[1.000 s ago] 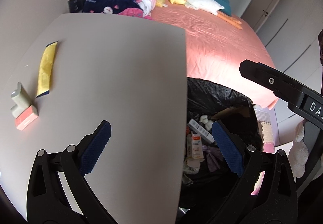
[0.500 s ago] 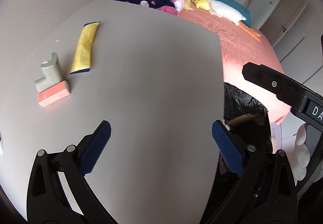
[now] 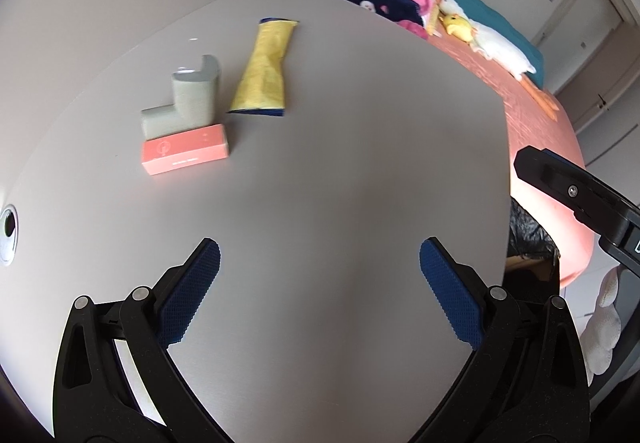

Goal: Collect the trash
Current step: 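Move both open tools back over the table, then grasp the pink box with the left tool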

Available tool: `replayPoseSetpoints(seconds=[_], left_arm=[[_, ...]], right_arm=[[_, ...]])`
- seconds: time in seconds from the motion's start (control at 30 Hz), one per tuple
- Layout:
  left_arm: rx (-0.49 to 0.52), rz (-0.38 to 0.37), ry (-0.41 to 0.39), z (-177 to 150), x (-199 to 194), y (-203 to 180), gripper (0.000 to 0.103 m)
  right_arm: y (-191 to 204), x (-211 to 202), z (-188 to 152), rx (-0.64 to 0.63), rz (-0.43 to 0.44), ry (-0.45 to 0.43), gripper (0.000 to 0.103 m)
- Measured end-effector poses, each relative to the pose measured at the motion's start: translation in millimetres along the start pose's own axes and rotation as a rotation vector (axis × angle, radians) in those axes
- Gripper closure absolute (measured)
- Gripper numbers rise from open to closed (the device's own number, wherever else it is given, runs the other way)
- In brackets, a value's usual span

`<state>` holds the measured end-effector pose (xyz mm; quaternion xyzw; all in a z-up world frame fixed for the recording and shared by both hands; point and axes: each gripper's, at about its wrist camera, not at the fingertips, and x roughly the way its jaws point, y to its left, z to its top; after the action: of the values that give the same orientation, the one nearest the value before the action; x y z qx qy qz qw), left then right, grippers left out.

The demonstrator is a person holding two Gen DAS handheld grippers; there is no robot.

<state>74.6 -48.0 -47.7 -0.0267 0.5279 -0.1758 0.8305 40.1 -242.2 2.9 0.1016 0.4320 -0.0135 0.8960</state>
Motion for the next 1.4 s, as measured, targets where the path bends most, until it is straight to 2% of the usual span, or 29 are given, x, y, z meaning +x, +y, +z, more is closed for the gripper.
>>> replayPoseSetpoints(seconds=[0.37,0.53,1.2,1.3,1.37,1.4], left_arm=[[-0.097,0.085,-0.013,10,15,37,0.006],[-0.145,0.091,-0.003,15,23,51,0.006],[-0.265,0.191,-0.036,46,40,78,0.006],[-0.262,0.200,-0.038,49,41,80,0.013],[-0.260,0.198,-0.024,49,44,81,0.021],[-0.253,0.210,-0.028,50,44,82,0.021]], right_arm=[[17,36,9,-0.021,0.015,0.038,0.034],[19,51,13,-0.016,0.023,0.061,0.034],[28,91,27,-0.035,0.033,0.101,0.034],[29,94,29,-0.038,0.035,0.105,0.034],[30,96,29,-0.040,0.036,0.107,0.034],[30,97,30,-0.041,0.036,0.108,0.034]])
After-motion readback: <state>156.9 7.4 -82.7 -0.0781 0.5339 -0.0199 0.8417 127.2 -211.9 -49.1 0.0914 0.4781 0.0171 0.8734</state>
